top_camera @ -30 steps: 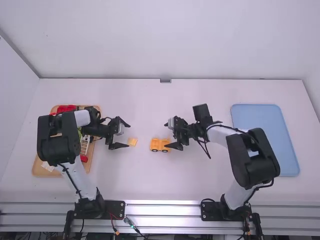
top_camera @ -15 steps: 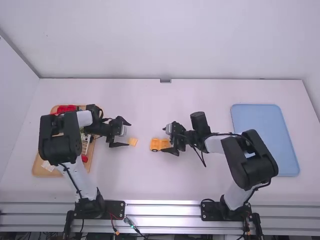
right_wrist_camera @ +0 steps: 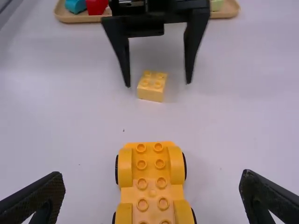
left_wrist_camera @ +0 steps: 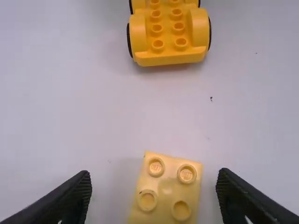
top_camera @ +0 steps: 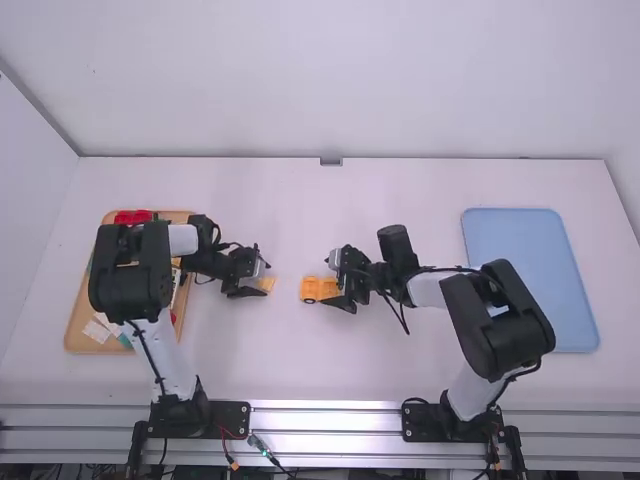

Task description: Assemble lego blocks to make yellow taxi

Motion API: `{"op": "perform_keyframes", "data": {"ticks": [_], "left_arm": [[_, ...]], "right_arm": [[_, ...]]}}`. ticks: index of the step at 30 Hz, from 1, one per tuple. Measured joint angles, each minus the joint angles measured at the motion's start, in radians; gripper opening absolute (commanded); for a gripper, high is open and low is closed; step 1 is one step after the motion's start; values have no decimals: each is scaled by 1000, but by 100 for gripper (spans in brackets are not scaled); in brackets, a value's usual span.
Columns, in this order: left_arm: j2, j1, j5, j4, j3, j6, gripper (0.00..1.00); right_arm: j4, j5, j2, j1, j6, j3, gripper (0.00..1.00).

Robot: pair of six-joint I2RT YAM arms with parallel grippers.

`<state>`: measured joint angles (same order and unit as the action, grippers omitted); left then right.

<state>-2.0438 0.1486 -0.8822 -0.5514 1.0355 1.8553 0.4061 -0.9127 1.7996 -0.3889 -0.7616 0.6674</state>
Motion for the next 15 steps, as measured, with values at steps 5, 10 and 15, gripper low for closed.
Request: {"op": "perform_keyframes", "data": {"ticks": [5,10,15], "left_arm": [[-12,1,8,-8,0,-1,67],[-12,2,24,19,-14,-3,58],[-12,2,23,23,-21,-5,45]], "right_arm": [[1,1,0,0,3,0,99],[3,1,0,0,2,0,99],[4,3,0,0,4,0,99]]}}
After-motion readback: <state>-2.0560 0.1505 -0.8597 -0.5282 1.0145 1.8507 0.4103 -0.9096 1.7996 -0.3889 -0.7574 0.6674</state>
